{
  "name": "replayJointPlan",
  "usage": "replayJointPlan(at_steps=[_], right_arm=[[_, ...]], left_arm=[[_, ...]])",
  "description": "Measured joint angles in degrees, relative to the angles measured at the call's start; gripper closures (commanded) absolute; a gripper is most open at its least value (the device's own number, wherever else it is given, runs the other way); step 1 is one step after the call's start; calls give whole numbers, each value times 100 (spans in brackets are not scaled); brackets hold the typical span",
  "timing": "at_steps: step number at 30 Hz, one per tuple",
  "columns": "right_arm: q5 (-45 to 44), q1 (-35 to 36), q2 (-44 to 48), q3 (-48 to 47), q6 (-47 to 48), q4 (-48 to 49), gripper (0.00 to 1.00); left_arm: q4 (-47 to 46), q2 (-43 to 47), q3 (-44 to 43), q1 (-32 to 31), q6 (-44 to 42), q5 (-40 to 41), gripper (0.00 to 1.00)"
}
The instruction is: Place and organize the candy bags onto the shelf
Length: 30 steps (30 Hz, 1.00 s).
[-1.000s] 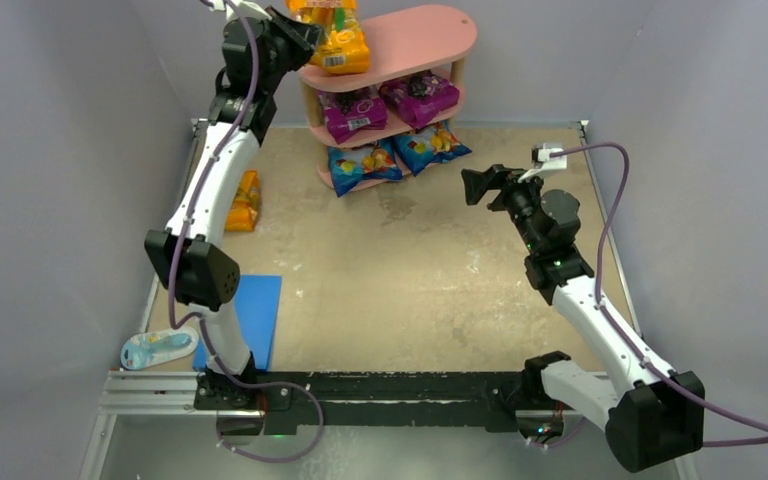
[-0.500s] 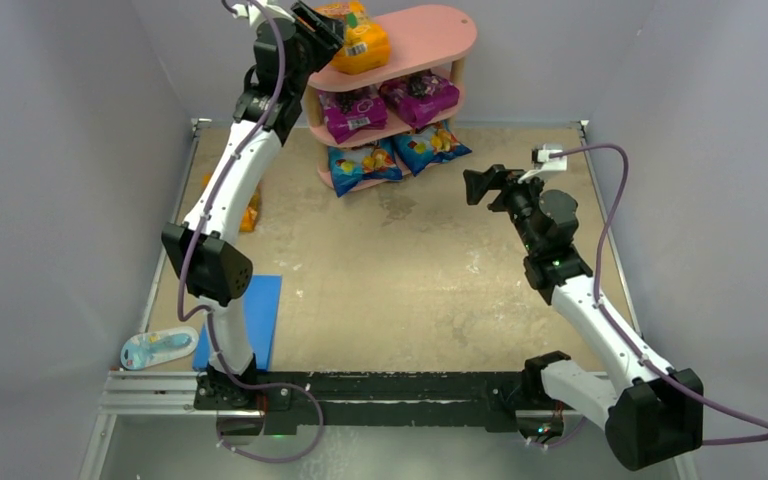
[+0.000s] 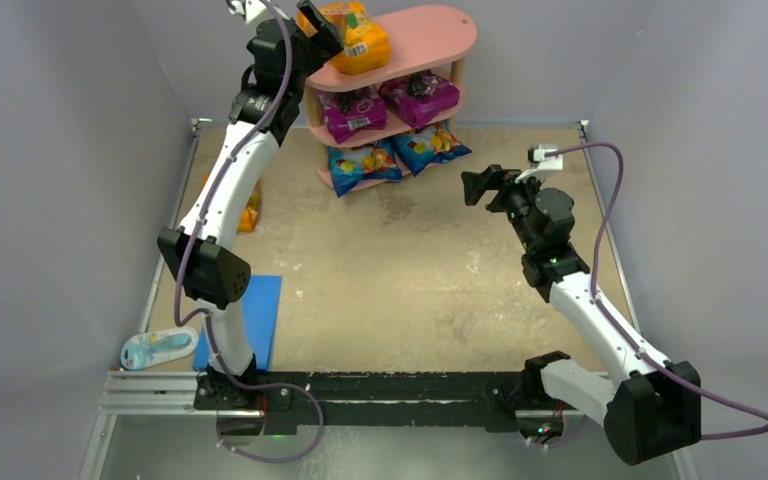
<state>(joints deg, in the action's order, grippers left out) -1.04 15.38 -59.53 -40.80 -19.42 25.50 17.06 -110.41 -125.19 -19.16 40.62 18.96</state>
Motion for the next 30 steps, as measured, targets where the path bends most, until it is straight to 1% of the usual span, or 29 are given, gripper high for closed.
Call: replayJointPlan(at_steps=[2,6,11,13,17,18,21,23,30], right_arm=[[7,0,-11,0,0,0,2],[26,0,-57,0,0,2,2],[46,0,-164,0,2,2,2],[48,0,-186,0,2,4,2],[46,0,-247,0,4,4,2],[48,0,-267,0,7,4,2],[48,0,-313,0,11,2,2],[50,0,-321,0,13,2,2],[52,0,-354,0,15,7,2]], left_arm=[[-26,92,39,0,-275,0,2],[-457,450,393,0,-697,-184,1],[-870,529,269,0,-1036,-337,1],[-933,417,28,2,-1198,-584,1],[-994,-219,-1078,0,-1434,-1355,1],[-1023,-341,-1237,0,-1458,-1539,1],[-1036,-531,-1292,-2,-1488,-1862,1],[-1043,-627,-1246,-2,-1504,-1921,1],[-780,-1128,-1344,0,-1572,-1757,1]])
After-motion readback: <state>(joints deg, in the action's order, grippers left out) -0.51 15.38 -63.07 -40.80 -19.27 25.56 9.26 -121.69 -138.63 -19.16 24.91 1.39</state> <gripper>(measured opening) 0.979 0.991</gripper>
